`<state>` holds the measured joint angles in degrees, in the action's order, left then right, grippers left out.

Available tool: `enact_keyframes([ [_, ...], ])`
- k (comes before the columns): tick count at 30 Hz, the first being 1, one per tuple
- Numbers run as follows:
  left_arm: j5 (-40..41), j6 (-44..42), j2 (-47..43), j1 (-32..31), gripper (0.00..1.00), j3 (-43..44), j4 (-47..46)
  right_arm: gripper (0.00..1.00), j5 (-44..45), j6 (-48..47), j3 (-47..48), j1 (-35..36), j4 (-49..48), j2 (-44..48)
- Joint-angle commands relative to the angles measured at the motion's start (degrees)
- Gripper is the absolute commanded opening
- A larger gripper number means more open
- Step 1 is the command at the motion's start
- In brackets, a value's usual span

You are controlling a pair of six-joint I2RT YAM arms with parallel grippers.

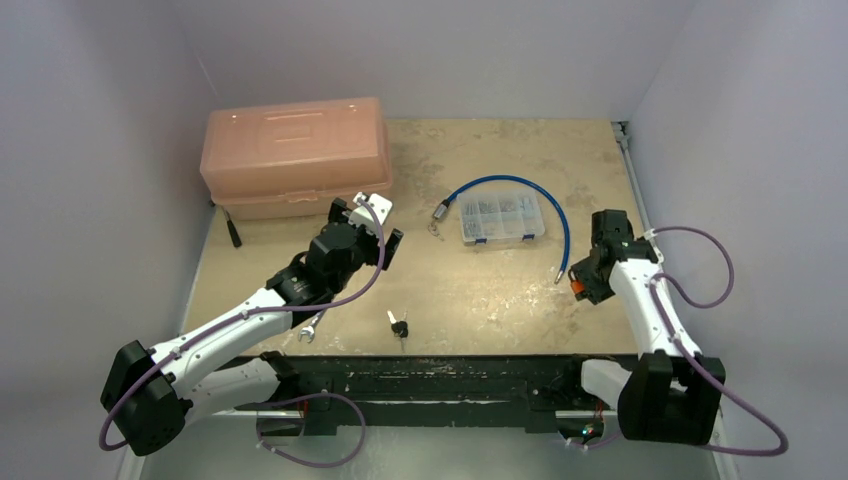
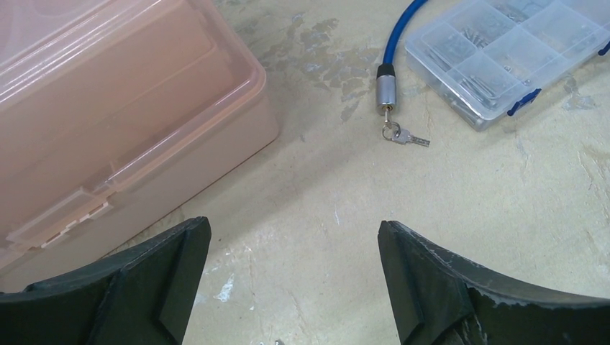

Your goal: Unlock with the key

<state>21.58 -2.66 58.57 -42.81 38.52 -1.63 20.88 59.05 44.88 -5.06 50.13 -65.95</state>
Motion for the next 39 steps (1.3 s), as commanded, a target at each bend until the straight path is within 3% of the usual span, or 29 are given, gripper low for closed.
enact_keyframes([
  [1, 1.96, -0.06, -0.88, 0.09, 0.93, 1.38, -2.48, 0.0, -7.38, 5.32, 0.15, 0.59, 2.09, 5.56],
  [3, 2.44, 0.08, -1.0, 0.08, 0.92, 1.39, -2.5, 0.0, -9.18, 8.06, 0.37, 3.24, 1.77, 6.69],
  [6, 2.59, 0.11, -1.0, 0.09, 0.92, 1.47, -2.51, 0.0, -7.4, 14.34, 3.37, 12.95, 2.07, 5.02],
  [10, 2.5, -0.1, -1.14, 0.04, 0.91, 1.38, -2.44, 0.0, -6.84, 21.96, 8.63, 24.73, 2.38, -2.95],
  [17, 3.28, -1.01, -2.29, 0.06, 0.9, 0.6, -2.71, 0.0, -5.16, 28.83, 19.11, 38.11, 1.2, -16.74],
  [24, 5.48, -1.52, -2.97, 0.07, 0.89, 0.16, -3.04, 0.0, -5.8, 33.12, 25.89, 43.73, -0.09, -27.68],
  [33, 5.45, -1.95, -3.68, 0.06, 0.89, -0.38, -3.61, 0.0, -8.74, 38.57, 23.72, 46.34, -9.48, -32.77],
  [36, 5.11, -2.07, -3.8, 0.09, 0.89, -0.37, -3.69, 0.07, -10.37, 37.6, 24.46, 46.35, -10.43, -35.51],
  [39, 4.96, -2.26, -3.98, 0.09, 0.89, -0.64, -3.85, 0.22, -11.72, 36.27, 22.88, 46.37, -14.67, -35.46],
])
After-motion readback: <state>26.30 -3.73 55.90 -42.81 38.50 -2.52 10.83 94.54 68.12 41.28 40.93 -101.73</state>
